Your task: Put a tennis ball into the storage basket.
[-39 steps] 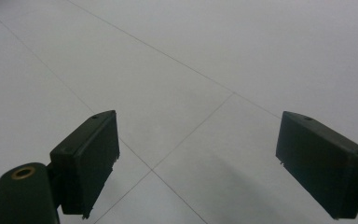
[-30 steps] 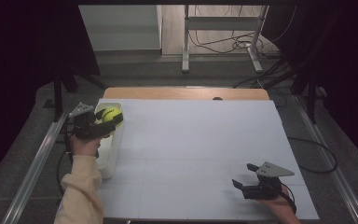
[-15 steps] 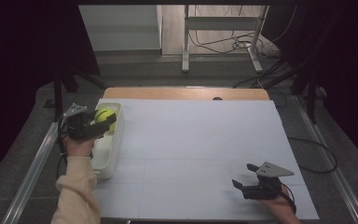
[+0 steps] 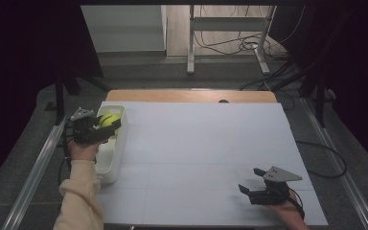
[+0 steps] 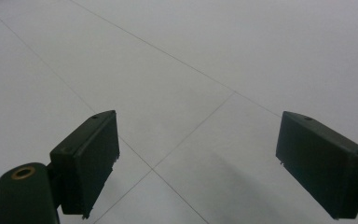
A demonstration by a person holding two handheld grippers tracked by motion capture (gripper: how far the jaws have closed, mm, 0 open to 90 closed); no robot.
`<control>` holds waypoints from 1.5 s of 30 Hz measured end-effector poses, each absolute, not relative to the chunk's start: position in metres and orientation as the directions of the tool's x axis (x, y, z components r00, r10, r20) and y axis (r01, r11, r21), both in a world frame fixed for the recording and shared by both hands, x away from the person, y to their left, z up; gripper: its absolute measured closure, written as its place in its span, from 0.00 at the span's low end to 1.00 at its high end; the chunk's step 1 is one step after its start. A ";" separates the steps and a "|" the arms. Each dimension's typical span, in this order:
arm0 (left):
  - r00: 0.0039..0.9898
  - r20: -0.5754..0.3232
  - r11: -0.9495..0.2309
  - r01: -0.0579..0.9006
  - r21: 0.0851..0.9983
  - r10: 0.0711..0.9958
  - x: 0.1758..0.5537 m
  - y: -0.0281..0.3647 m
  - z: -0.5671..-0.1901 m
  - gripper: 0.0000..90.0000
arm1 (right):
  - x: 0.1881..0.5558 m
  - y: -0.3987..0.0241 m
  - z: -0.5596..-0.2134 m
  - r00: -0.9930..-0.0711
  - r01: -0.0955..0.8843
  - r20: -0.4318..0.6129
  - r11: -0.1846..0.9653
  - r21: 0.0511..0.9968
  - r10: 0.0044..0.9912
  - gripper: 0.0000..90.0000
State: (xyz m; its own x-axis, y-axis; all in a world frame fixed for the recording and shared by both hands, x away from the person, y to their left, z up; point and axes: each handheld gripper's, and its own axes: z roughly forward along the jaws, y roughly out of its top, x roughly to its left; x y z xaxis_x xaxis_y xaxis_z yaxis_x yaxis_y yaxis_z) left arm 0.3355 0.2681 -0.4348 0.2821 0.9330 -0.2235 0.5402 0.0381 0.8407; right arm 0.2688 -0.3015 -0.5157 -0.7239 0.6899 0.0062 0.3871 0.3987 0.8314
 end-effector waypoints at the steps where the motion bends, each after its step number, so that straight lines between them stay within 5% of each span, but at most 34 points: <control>1: 0.272 -0.221 0.039 0.546 0.837 0.937 0.336 0.270 -0.436 0.30 | 0.269 -0.302 -0.516 -0.724 0.387 0.005 0.400 0.831 0.690 0.15; 45: 0.198 -0.169 0.000 0.648 0.761 0.966 0.347 0.282 -0.459 0.30 | 0.268 -0.301 -0.516 -0.730 0.381 -0.003 0.410 0.829 0.684 0.15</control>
